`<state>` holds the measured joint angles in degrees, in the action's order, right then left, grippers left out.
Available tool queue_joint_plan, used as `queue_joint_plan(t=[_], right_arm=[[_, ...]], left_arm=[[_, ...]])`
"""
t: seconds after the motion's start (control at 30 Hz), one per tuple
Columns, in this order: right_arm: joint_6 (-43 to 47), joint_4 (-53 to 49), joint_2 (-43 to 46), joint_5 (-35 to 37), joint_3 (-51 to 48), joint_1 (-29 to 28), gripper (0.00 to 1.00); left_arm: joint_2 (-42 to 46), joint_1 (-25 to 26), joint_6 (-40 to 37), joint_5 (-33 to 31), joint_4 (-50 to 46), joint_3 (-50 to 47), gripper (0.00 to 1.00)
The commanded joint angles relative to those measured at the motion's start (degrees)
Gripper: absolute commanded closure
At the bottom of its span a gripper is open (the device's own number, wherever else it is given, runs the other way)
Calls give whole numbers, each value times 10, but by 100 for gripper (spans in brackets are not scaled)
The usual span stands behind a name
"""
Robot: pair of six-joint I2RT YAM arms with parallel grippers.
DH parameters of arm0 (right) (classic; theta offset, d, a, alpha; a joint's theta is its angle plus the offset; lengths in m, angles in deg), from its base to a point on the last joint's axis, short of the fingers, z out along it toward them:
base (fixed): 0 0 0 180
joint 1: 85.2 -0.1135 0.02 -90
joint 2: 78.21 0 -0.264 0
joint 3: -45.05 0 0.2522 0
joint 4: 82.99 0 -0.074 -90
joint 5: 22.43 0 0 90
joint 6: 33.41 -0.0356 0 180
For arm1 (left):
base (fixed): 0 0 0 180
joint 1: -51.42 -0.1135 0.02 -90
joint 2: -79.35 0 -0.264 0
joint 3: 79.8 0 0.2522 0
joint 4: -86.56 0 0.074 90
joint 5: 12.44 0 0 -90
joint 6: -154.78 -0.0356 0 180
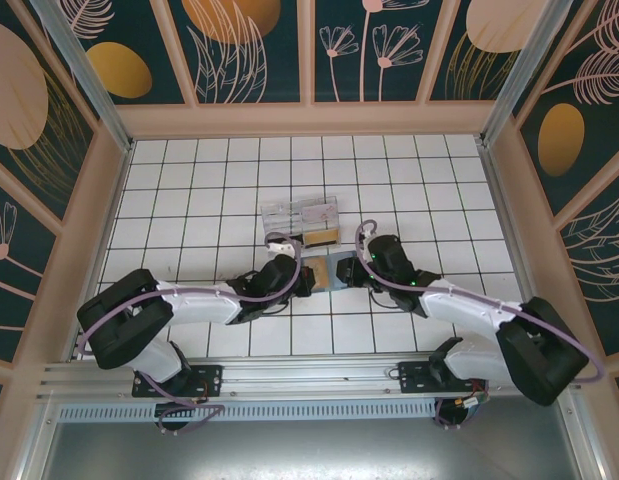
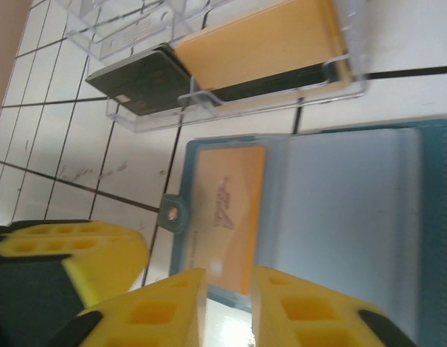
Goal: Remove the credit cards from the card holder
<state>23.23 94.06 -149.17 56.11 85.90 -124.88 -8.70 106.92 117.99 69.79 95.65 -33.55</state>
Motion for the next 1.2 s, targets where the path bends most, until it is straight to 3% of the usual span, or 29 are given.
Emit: queue_joint_plan(t=[0.0, 0.43, 1.17], right_arm=[[-4, 21, -40, -29, 37, -6, 82], [-19, -13, -156, -29, 97, -4, 84], [-32, -7, -220, -53, 106, 7, 80]], left_arm=[[-8, -4, 2, -15, 6, -10, 100], [-58, -16, -2, -17, 8, -2, 100], [-82, -20, 13, -6, 13, -15, 100]])
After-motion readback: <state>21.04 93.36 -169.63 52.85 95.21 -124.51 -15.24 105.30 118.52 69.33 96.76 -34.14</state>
